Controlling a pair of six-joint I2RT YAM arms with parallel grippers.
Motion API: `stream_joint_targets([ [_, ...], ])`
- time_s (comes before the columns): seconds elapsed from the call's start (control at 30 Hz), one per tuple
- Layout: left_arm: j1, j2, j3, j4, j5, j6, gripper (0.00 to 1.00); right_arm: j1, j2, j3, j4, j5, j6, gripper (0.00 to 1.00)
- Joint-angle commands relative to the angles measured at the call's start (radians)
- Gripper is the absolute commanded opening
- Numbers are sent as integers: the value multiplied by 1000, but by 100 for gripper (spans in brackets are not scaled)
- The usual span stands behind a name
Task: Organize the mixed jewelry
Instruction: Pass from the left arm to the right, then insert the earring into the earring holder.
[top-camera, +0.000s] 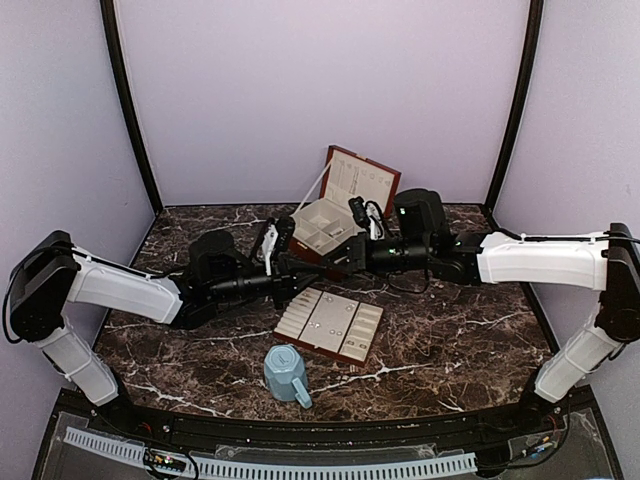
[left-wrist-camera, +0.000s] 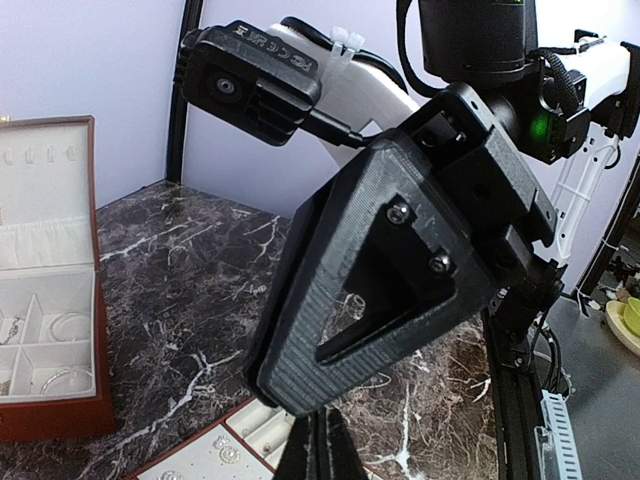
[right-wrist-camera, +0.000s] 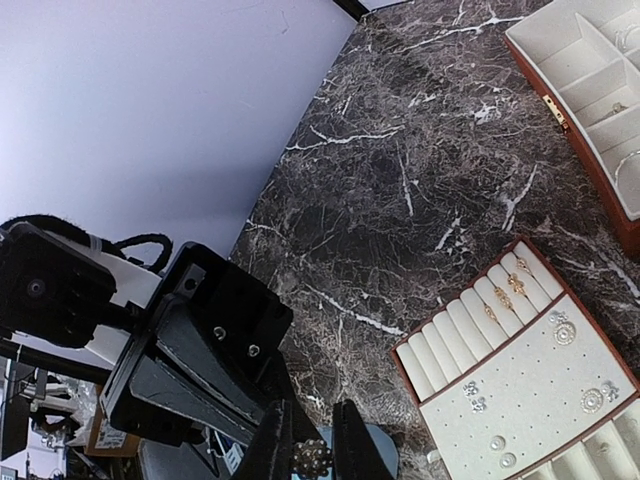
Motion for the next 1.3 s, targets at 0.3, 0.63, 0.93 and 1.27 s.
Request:
stream_joint_targets([
  [0.3, -6, -40, -25, -21, 1, 10, 54, 5, -59, 12, -40, 145, -90, 9],
  [0.63, 86, -255, -62, -354, -67, -61, 64, 50, -7, 30, -217, 383, -325, 9],
  [0.93, 426, -379, 113, -761, 23, -68, 65, 135, 127, 33, -201, 495, -391, 9],
  [1.27, 556, -429, 150, -828, 34, 12, 65, 162, 227, 20, -178, 555, -413, 8],
])
